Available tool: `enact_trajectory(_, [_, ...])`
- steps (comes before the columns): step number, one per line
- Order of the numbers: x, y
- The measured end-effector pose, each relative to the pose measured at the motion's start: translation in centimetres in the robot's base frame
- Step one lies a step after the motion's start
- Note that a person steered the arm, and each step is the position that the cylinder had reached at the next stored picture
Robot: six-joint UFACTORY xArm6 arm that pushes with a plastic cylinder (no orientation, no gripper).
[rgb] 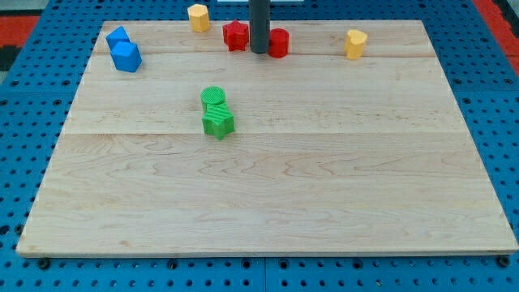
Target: Drag the red blocks towards right center
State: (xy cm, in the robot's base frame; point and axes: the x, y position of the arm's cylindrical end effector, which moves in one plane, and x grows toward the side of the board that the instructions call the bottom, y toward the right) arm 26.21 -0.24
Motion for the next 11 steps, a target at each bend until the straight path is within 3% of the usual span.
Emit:
enact_trajectory(3, [-4.7, -0.2])
enact_trajectory(4, [-7.0, -2.7])
enact_trajectory(7, [-6.5, -15.4])
enact_trajectory(9, [-2.1, -14.9])
enact_trajectory(10, [-2.0, -6.8])
enact_trajectory(11, [0.0, -4.6])
